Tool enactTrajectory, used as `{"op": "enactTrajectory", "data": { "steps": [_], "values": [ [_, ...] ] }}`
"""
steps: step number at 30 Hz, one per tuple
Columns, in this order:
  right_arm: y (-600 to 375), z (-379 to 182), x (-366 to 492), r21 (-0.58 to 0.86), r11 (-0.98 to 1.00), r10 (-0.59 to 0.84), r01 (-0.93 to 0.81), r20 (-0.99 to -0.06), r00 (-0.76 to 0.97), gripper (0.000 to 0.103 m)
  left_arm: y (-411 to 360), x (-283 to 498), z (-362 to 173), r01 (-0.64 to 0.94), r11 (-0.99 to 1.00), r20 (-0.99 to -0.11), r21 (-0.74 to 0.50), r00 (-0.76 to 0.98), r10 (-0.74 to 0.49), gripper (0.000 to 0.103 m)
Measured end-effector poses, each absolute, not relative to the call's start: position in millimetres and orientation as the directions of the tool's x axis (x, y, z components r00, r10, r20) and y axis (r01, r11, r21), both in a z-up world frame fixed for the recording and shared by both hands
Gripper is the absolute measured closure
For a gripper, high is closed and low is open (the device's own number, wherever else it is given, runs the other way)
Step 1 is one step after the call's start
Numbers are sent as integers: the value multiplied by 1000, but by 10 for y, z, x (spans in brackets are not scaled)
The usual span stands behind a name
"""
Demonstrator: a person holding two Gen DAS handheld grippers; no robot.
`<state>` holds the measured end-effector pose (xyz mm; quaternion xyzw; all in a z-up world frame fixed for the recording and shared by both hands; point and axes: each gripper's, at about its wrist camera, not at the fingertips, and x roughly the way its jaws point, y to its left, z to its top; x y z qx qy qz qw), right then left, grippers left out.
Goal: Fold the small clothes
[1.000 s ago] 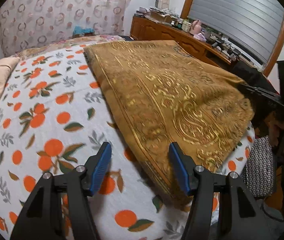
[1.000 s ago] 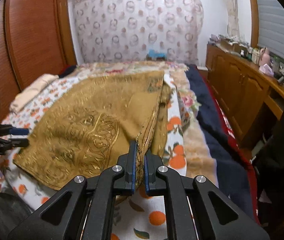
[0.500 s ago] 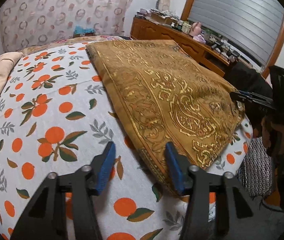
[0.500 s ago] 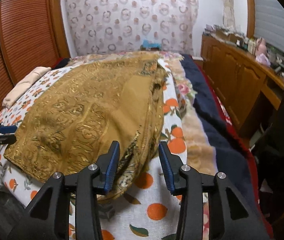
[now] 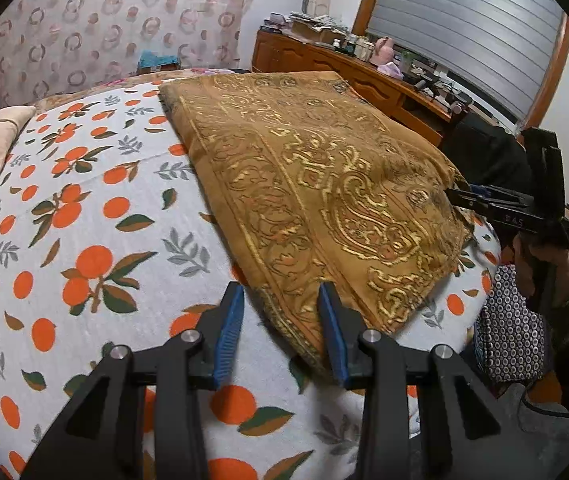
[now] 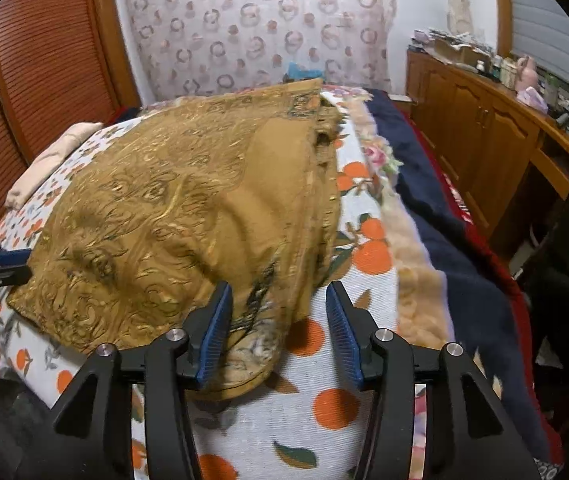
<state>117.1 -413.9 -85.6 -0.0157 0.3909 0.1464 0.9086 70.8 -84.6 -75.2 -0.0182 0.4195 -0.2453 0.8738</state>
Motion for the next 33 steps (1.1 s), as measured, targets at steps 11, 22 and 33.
{"op": "enactTrajectory", "data": {
  "steps": [11, 22, 33],
  "values": [
    [-4128, -857, 1179, 169, 918, 368, -358, -699, 613, 95, -967, 666, -740, 456, 855, -728, -247, 495, -474, 97],
    [-4179, -214, 1157, 212, 894, 445, -394, -518, 731, 100, -854, 785, 3, 457, 858, -570, -233, 651, -501, 100],
    [-3931, 306, 2042, 142, 898, 433, -417, -461, 774, 100, -713, 1722, 320, 392, 893, -520, -221, 727, -448, 100]
  ]
}}
